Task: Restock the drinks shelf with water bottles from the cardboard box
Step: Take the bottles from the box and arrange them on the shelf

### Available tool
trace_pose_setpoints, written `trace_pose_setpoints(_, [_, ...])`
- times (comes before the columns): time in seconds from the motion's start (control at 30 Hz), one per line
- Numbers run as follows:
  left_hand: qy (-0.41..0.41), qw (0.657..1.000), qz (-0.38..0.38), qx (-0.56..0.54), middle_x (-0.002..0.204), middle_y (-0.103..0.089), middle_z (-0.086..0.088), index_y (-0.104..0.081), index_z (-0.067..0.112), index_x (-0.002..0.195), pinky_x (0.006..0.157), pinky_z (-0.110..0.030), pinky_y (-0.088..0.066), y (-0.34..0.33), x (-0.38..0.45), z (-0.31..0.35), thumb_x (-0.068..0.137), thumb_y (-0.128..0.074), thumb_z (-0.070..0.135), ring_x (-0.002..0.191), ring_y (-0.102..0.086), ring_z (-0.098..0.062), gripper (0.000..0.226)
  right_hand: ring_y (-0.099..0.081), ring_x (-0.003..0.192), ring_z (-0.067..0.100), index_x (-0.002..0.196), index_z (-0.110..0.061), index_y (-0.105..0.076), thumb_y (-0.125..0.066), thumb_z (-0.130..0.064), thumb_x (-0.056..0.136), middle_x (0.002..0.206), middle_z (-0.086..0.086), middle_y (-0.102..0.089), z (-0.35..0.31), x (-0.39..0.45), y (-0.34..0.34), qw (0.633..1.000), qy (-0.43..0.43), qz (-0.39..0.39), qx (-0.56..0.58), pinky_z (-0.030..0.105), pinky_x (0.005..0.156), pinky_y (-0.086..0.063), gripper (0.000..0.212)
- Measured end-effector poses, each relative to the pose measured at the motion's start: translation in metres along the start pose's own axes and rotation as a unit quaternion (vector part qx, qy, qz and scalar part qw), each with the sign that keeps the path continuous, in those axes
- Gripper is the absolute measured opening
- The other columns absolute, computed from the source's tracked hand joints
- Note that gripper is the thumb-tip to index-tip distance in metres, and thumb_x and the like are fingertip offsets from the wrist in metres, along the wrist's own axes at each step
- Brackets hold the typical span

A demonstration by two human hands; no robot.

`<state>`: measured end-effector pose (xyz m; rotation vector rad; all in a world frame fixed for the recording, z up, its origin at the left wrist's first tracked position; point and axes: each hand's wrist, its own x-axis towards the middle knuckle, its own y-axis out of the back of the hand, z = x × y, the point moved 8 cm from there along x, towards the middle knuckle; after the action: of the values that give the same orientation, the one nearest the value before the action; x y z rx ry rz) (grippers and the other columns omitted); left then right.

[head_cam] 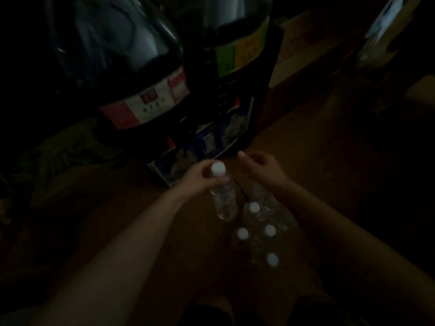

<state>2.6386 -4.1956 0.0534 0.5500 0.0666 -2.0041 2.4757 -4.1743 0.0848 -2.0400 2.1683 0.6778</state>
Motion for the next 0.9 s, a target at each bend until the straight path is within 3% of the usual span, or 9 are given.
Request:
trace_pose_setpoints(0.1, [0.003,0.999,0.042,-0.027,0.119,-0.057,0.0,-0.052,0.014,0.123,0.077,-0.021,-0.05,0.031,-0.032,0.073,0.077,-0.076,0.021,0.107,-0.057,-0.014,0.052,-0.063,0.101,0.015,0.115,-0.01,-0.061,-0.055,-0.046,0.092,0.108,0.003,-0.065,-0.069,-0.026,0.001,0.999,0.018,-0.03,-0.024,0.033,0.087,-0.054,0.043])
trace_pose_setpoints(0.23, [-0.024,0.996,0.08,-0.04,0.112,-0.062,0.007,-0.058,0.016,0.117,0.075,-0.017,-0.049,0.074,-0.083,0.178,0.079,-0.074,0.025,0.103,-0.058,-0.007,0.043,-0.06,0.092,0.004,0.113,-0.013,-0.059,-0.051,-0.044,0.094,0.099,-0.007,-0.063,-0.165,-0.065,0.009,0.997,0.03,-0.074,-0.008,0.016,0.069,-0.048,0.038])
trace_pose_setpoints(0.33, [-0.04,0.991,0.119,-0.051,0.108,-0.066,0.007,-0.062,0.02,0.111,0.075,-0.019,-0.051,0.105,-0.123,0.257,0.078,-0.075,0.03,0.101,-0.062,-0.007,0.036,-0.062,0.1,0.012,0.115,-0.016,-0.059,-0.051,-0.05,0.091,0.105,-0.003,-0.064,-0.234,-0.094,0.02,0.995,0.033,-0.097,-0.004,0.022,0.077,-0.05,0.042])
trace_pose_setpoints(0.43, [-0.047,0.984,0.161,-0.062,0.105,-0.07,0.004,-0.067,0.019,0.107,0.076,-0.024,-0.053,0.136,-0.164,0.332,0.077,-0.076,0.032,0.096,-0.066,-0.01,0.035,-0.061,0.107,0.015,0.128,-0.015,-0.053,-0.058,-0.058,0.079,0.116,0.001,-0.062,-0.303,-0.121,0.028,0.99,0.045,-0.127,-0.053,0.022,0.077,-0.05,0.065])
trace_pose_setpoints(0.5, [-0.052,0.98,0.181,-0.065,0.1,-0.072,0.005,-0.07,0.02,0.103,0.08,-0.03,-0.054,0.154,-0.189,0.38,0.075,-0.076,0.035,0.095,-0.067,-0.011,0.032,-0.059,0.11,0.016,0.134,-0.018,-0.048,-0.067,-0.068,0.06,0.12,0.0,-0.06,-0.346,-0.138,0.03,0.984,0.034,-0.158,-0.076,0.03,0.085,-0.053,0.091])
trace_pose_setpoints(0.57, [-0.057,0.975,0.205,-0.058,0.093,-0.074,0.005,-0.073,0.02,0.096,0.077,-0.029,-0.055,0.172,-0.212,0.426,0.073,-0.077,0.039,0.088,-0.069,-0.007,0.03,-0.059,0.11,0.015,0.132,-0.024,-0.048,-0.076,-0.072,0.047,0.12,-0.003,-0.06,-0.387,-0.154,0.027,0.978,0.038,-0.182,-0.099,0.039,0.092,-0.053,0.102])
trace_pose_setpoints(0.63, [-0.068,0.968,0.235,-0.047,0.088,-0.074,0.005,-0.075,0.018,0.091,0.071,-0.027,-0.054,0.193,-0.236,0.467,0.072,-0.078,0.041,0.08,-0.069,-0.004,0.03,-0.059,0.107,0.014,0.126,-0.027,-0.049,-0.084,-0.062,0.047,0.118,-0.005,-0.06,-0.427,-0.165,0.022,0.975,0.061,-0.184,-0.106,0.04,0.091,-0.053,0.093])
trace_pose_setpoints(0.73, [-0.084,0.958,0.273,-0.016,0.085,-0.074,0.006,-0.076,0.021,0.084,0.074,-0.032,-0.056,0.223,-0.266,0.518,0.067,-0.078,0.05,0.083,-0.069,-0.008,0.034,-0.059,0.106,0.014,0.122,-0.027,-0.047,-0.088,-0.042,0.058,0.116,-0.008,-0.059,-0.485,-0.18,0.012,0.978,0.096,-0.164,-0.091,0.034,0.086,-0.053,0.077])
trace_pose_setpoints(0.9, [-0.095,0.933,0.346,-0.004,0.08,-0.074,0.007,-0.075,0.023,0.083,0.068,-0.03,-0.056,0.283,-0.3,0.563,0.059,-0.079,0.058,0.079,-0.069,-0.009,0.043,-0.056,0.107,0.014,0.123,-0.021,-0.043,-0.088,-0.038,0.061,0.118,-0.007,-0.056,-0.549,-0.187,-0.017,0.97,0.142,-0.168,-0.101,0.026,0.079,-0.049,0.079])
